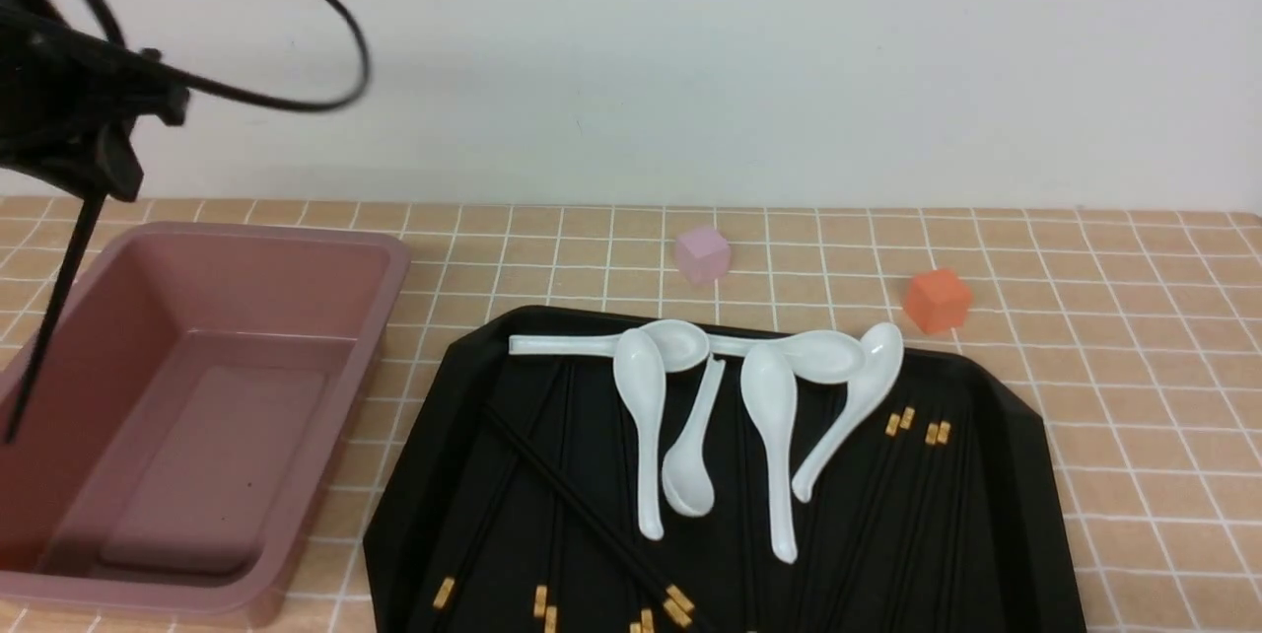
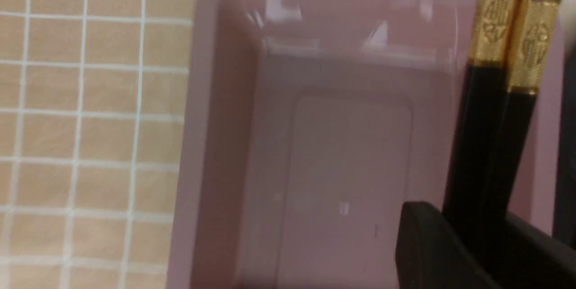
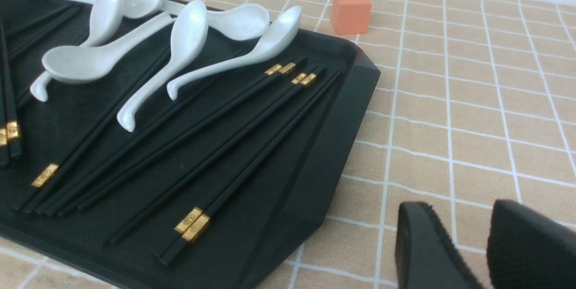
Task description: On brown tablecloth take chopsticks from black tray and put them in box.
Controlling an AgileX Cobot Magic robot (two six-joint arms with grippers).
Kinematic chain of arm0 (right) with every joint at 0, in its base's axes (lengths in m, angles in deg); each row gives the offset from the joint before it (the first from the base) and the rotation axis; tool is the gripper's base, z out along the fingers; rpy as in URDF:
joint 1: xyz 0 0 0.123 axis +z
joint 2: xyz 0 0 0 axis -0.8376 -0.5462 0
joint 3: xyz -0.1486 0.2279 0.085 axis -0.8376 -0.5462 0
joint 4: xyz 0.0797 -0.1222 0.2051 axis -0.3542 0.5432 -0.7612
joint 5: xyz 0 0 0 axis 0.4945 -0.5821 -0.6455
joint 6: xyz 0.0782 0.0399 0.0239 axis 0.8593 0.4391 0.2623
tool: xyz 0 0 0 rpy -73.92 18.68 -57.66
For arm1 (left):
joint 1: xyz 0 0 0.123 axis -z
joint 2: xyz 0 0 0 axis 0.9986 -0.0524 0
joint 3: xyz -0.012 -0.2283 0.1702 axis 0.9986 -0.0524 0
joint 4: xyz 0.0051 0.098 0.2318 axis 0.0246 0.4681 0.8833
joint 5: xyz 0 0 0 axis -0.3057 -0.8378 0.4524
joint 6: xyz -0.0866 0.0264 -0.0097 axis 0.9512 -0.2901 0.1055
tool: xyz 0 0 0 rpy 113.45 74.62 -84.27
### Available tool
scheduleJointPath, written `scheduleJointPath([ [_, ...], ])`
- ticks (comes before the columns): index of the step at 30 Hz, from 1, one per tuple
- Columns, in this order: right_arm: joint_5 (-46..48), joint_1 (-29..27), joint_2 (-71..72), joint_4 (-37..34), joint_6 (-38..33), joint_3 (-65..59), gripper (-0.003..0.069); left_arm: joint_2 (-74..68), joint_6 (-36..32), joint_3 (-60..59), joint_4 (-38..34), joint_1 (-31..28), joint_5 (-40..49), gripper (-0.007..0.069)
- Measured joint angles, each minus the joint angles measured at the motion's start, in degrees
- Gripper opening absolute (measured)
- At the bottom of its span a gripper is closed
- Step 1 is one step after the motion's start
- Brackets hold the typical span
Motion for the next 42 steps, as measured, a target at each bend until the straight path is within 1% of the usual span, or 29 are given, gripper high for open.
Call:
scheduleJointPath([
  [2, 0.0, 0.0, 0.0, 0.0, 0.0, 0.0, 0.0240, -1.2, 0.1, -1.5, -1.8, -1.2, -3.5, 0.0106],
  [5, 0.0, 0.0, 0.0, 0.0, 0.0, 0.0, 0.0240, -3.8, 0.1, -3.6, -2.5, -1.3, -5.1, 0.0106],
  [13, 0.0, 0.0, 0.0, 0.0, 0.0, 0.0, 0.0240, -11.1, -0.8, -5.9, -2.9, -1.3, -5.7, 0.0106],
  [20, 0.0, 0.0, 0.0, 0.0, 0.0, 0.0, 0.0240, -13.9, -1.0, -6.0, -3.7, -1.3, -5.8, 0.0112],
  [23, 0.0, 0.0, 0.0, 0.0, 0.0, 0.0, 0.0240, -14.1, -1.0, -6.1, -3.7, -1.3, -5.5, 0.0149],
  [29, 0.0, 0.0, 0.0, 0.0, 0.0, 0.0, 0.0240, -13.9, -1.0, -6.1, -3.5, -1.3, -2.5, 0.0300],
  [32, 0.0, 0.0, 0.0, 0.0, 0.0, 0.0, 0.0240, -12.8, -0.9, -6.2, -3.4, -1.3, -1.1, 0.0316],
  [34, 0.0, 0.0, 0.0, 0.0, 0.0, 0.0, 0.0240, -10.7, -0.5, -6.2, -3.3, -1.3, -0.6, 0.0302],
  [37, 0.0, 0.0, 0.0, 0.0, 0.0, 0.0, 0.0240, -6.3, -0.3, -6.2, -3.3, -1.3, 0.6, 0.0226],
  [38, 0.0, 0.0, 0.0, 0.0, 0.0, 0.0, 0.0240, -3.7, -0.3, -6.2, -3.6, -1.3, 1.9, 0.0168],
  [39, 0.0, 0.0, 0.0, 0.0, 0.0, 0.0, 0.0240, -2.6, -0.3, -6.2, -3.8, -1.3, 2.7, 0.0141],
  [42, 0.0, 0.0, 0.0, 0.0, 0.0, 0.0, 0.0240, 3.2, -0.8, -6.2, -4.7, -1.3, 7.2, 0.0004],
])
